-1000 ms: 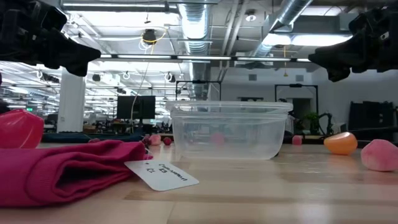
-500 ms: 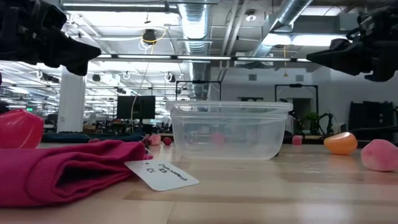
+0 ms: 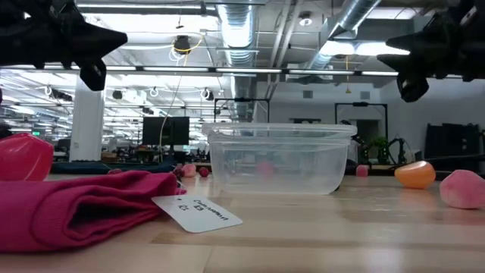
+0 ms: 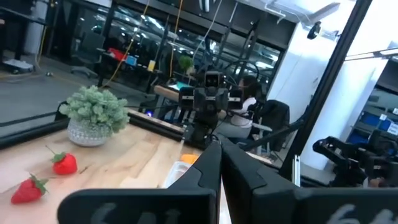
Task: Pick and placing Produce into tupperware
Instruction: Put the yellow croissant into the transparent bin
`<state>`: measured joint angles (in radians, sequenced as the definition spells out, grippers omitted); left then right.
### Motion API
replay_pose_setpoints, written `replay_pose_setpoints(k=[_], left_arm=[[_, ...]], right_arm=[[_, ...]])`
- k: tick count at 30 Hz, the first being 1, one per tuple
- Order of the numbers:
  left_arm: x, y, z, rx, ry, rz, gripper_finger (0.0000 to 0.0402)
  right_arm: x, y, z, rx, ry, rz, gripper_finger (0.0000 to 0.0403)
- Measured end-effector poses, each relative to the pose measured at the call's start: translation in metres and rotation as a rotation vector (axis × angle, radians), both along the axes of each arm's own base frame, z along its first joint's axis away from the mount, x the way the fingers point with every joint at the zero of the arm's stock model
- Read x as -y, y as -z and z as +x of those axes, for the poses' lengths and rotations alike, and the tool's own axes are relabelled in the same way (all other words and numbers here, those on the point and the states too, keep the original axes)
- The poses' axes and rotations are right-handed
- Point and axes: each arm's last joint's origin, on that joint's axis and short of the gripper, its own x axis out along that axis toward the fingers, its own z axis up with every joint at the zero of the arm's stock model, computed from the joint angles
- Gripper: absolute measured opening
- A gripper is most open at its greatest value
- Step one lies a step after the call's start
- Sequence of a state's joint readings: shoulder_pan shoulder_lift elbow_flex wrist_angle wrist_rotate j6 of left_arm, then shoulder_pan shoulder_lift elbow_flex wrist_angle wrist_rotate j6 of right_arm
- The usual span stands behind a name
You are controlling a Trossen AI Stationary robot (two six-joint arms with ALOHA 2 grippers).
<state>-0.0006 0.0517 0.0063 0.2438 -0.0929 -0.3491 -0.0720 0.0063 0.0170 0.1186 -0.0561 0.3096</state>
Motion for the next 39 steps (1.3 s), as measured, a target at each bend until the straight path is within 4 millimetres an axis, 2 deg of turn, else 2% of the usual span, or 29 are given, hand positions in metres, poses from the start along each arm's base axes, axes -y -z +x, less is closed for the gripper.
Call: replay_pose_setpoints(k=[7,15,21,27,31,35,39], left_arm=[[0.000,0.000,0.000,-0.001,-0.018,0.048,0.0000],[-0.002,0.000,0.000,-0.006,-0.083,0.050,0.0000],[-0.005,0.000,-0.001,-0.012,-0.192,0.036,0.0000],[-0.008,0.000,-0.002,-0.015,-0.275,0.019,0.0000],[-0.008,0.000,-0.002,-0.019,-0.298,0.021,0.0000],[-0.008,0.000,-0.002,-0.019,-0.299,0.019,0.0000],[-0.008,0.001,-0.002,-0.020,-0.298,0.018,0.0000]], right_arm=[[-0.001,-0.001,0.000,0.003,-0.012,0.056,0.0157],[-0.006,0.008,-0.004,-0.266,-0.060,0.166,0.0157],[-0.010,-0.002,-0.005,-0.362,-0.075,0.240,0.0157],[-0.015,-0.019,0.001,-0.520,-0.084,0.312,0.0157],[-0.019,-0.042,0.013,-0.619,-0.097,0.275,0.0150],[-0.020,-0.062,0.027,-0.821,0.002,0.221,0.0139],[-0.018,-0.070,0.042,-1.093,0.097,0.210,0.0134]])
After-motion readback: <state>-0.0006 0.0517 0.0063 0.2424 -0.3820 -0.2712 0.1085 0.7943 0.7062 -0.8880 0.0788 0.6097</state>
